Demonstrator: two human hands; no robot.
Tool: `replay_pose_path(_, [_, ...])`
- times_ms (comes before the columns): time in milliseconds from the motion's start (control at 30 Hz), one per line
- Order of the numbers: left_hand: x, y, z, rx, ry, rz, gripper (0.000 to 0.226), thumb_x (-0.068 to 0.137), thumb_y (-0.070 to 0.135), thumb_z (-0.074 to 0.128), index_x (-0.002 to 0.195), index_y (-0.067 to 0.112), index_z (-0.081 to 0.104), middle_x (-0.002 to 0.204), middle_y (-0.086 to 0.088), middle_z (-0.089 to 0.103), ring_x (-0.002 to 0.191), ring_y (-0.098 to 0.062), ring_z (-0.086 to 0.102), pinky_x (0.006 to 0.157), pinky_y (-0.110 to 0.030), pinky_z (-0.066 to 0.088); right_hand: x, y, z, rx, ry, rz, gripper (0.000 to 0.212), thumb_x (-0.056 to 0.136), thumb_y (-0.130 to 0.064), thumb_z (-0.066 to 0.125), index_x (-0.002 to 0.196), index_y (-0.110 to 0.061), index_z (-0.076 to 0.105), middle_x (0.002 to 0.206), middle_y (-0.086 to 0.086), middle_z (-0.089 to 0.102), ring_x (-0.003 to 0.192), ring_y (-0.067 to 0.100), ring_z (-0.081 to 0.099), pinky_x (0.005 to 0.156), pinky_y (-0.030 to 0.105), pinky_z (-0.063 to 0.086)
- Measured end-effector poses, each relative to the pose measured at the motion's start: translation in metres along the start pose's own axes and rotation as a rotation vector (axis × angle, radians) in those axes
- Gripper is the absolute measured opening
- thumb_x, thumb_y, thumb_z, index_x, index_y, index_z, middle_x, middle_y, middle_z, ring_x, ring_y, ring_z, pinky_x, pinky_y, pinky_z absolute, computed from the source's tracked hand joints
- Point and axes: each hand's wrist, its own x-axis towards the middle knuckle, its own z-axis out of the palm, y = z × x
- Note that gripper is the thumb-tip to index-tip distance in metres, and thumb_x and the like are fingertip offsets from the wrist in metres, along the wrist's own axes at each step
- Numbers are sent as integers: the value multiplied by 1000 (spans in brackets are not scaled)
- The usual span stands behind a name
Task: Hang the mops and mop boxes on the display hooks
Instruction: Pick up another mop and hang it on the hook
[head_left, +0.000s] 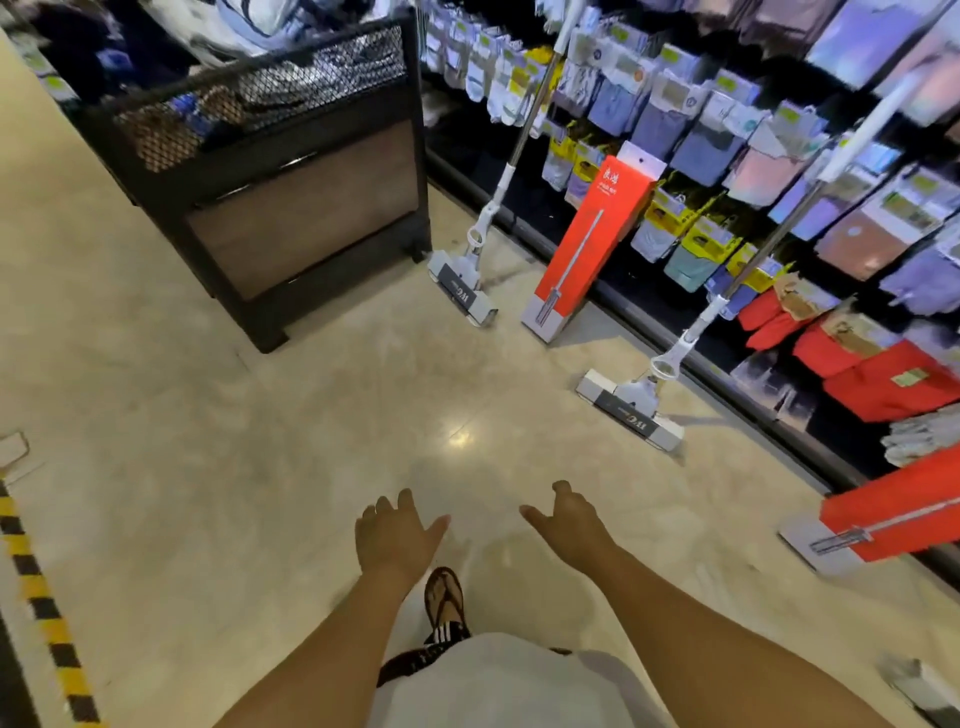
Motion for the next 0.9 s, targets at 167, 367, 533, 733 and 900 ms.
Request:
replay_pose_path(167, [36, -7, -32, 42, 8, 11, 78, 91, 69, 32, 147, 14, 31, 137, -14, 49, 126, -30, 45, 105, -36, 35, 32, -53, -6, -59, -66, -77, 80, 96, -53, 49, 153, -7, 17, 150, 19, 37, 138, 32, 36, 110, 38, 35])
replay_pose_path(367, [80, 9, -57, 47, -42, 16, 77, 91, 70, 34, 145, 16, 34, 136, -12, 51, 124, -28, 47, 103, -35, 36, 85, -77, -36, -3, -78, -54, 79, 96, -53, 51, 151, -5, 21, 147, 19, 40, 134, 31, 41, 109, 38, 38])
replay_pose_path(533, [145, 38, -91, 34, -63, -26, 78, 90, 69, 36, 146, 16, 32, 139, -12, 48, 126, -28, 46, 103, -35, 36, 157, -88, -77, 33, -61, -1, 80, 95, -54, 52, 151, -5, 22, 146, 19, 42, 133, 34, 43, 108, 39, 40])
replay_pose_path(733, [271, 103, -166, 61, -30, -78, 79, 90, 70, 36, 148, 16, 30, 145, -13, 43, 130, -31, 43, 104, -36, 37, 280, -124, -157, 93, -68, 0, 75, 95, -51, 53, 148, -5, 25, 144, 19, 44, 132, 33, 43, 108, 39, 40])
replay_pose_path(900, [368, 199, -248, 10, 25, -23, 77, 90, 68, 39, 148, 18, 29, 148, -15, 38, 133, -33, 38, 107, -39, 34, 370, -157, -264, 61, -10, 1, 76, 95, -52, 53, 147, -3, 27, 144, 21, 43, 132, 39, 43, 104, 41, 41])
